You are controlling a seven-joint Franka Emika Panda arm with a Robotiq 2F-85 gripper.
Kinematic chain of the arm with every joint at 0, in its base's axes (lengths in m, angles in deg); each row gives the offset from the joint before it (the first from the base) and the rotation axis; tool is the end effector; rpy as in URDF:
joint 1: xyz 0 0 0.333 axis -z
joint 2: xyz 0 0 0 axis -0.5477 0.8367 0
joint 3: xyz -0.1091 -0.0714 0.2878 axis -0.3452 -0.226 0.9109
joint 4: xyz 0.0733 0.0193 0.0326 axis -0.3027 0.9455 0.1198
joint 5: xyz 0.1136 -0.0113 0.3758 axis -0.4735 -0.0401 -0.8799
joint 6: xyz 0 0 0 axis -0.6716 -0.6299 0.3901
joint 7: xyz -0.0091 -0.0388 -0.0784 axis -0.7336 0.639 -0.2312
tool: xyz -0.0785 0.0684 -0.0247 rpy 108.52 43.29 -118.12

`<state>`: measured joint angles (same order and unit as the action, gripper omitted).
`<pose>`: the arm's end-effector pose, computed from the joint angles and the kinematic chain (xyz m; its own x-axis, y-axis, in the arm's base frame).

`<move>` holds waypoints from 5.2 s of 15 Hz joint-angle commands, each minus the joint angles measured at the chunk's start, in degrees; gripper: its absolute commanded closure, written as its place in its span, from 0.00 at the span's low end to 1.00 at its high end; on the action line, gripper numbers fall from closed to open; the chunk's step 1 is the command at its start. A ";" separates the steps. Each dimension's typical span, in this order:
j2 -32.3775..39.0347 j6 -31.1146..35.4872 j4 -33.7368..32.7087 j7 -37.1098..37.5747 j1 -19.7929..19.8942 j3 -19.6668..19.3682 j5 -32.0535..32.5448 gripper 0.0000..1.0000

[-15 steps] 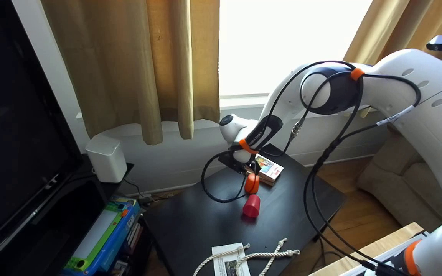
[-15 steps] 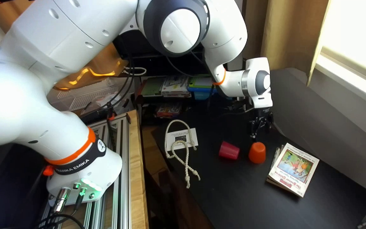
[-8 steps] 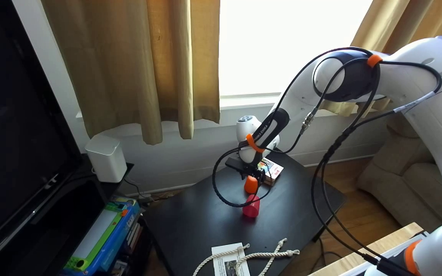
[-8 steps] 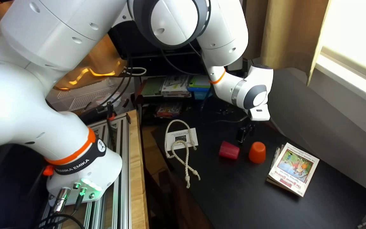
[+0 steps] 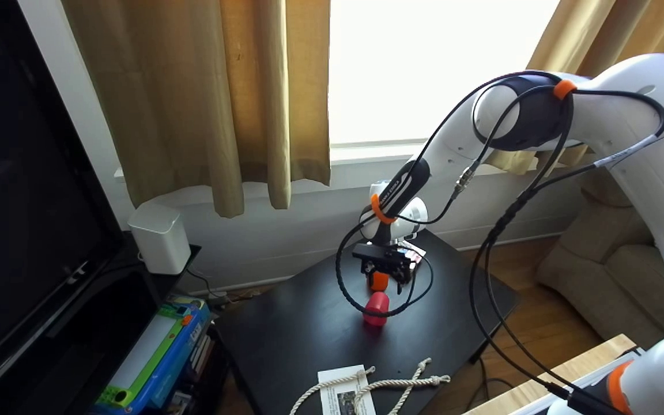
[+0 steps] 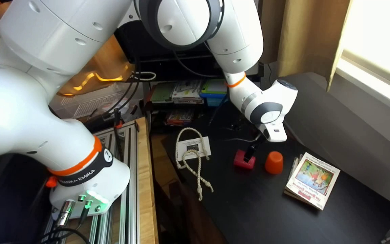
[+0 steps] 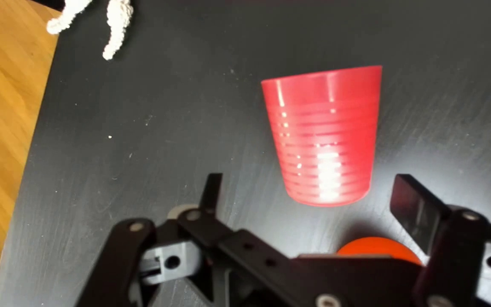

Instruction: Lay the pink cup on its side, then lay the orange cup on its side and turn the orange cup upside down then the pink cup

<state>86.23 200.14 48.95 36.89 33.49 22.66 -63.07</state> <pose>0.5604 0.0592 -0.0577 0.6170 -0.7562 -0.2180 -0.7114 -0.6543 0.2563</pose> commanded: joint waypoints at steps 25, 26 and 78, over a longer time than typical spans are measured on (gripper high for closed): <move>11.28 8.70 -7.98 -24.93 -2.36 -3.63 -19.34 0.34; 11.49 8.64 -8.20 -25.81 -2.14 -3.46 -19.97 0.42; 25.48 -19.28 -34.25 70.59 -38.39 -29.91 19.64 0.60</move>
<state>108.56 183.83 19.33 104.75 -4.84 -7.19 -46.06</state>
